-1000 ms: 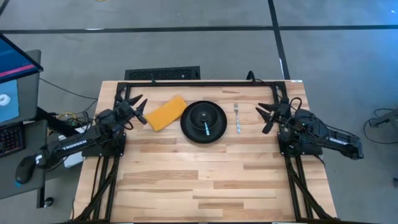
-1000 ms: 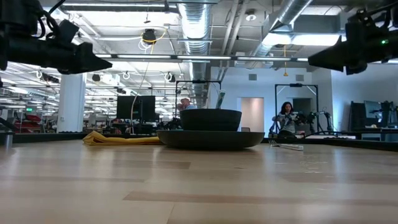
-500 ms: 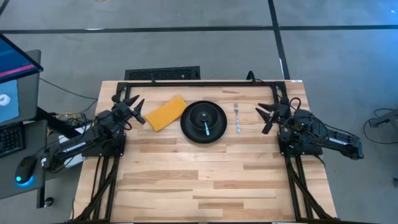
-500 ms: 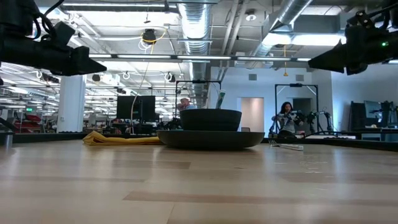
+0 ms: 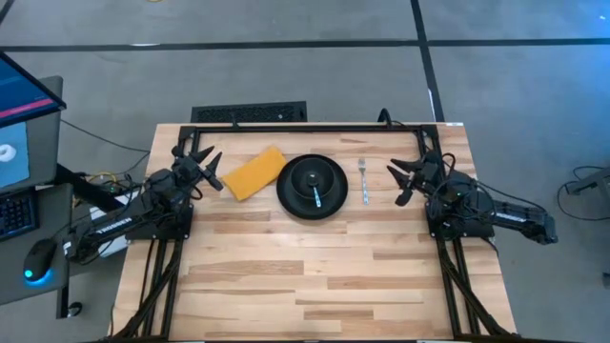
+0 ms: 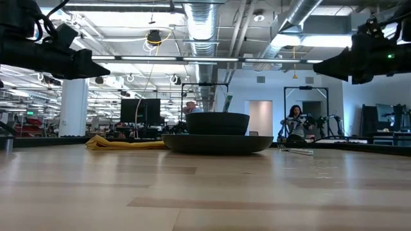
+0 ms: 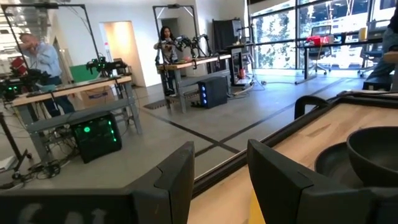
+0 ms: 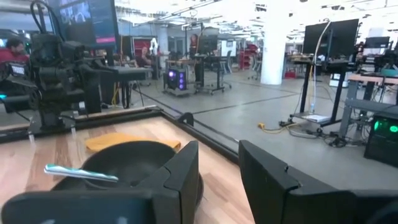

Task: Set table place
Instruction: Return to Home Position

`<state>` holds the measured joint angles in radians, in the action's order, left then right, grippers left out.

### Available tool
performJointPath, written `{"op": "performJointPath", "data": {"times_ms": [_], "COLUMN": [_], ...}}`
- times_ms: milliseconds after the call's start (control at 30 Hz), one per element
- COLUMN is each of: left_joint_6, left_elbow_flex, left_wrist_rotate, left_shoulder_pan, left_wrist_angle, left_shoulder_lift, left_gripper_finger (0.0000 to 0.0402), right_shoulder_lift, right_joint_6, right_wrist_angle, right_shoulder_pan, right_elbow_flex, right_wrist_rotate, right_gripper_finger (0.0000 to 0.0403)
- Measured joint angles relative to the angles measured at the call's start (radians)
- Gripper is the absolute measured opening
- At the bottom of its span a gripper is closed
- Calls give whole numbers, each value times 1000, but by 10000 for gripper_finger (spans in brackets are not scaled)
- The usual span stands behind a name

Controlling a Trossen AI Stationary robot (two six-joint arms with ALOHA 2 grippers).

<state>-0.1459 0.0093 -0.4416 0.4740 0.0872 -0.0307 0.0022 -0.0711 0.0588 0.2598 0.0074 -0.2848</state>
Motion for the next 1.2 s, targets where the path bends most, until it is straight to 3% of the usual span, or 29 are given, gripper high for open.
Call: {"op": "performJointPath", "data": {"times_ms": [1200], "left_joint_6": [34], "left_elbow_flex": [-1], "left_wrist_rotate": [1], "left_shoulder_pan": [0], "left_wrist_angle": [-3], "left_shoulder_lift": [-2], "left_gripper_finger": [140], "right_shoulder_lift": [0], "right_joint_6": [-15], "right_wrist_angle": [0], "right_shoulder_pan": [18], "right_elbow_flex": [-2], "right_wrist_rotate": [-4], "right_gripper_finger": [138]}}
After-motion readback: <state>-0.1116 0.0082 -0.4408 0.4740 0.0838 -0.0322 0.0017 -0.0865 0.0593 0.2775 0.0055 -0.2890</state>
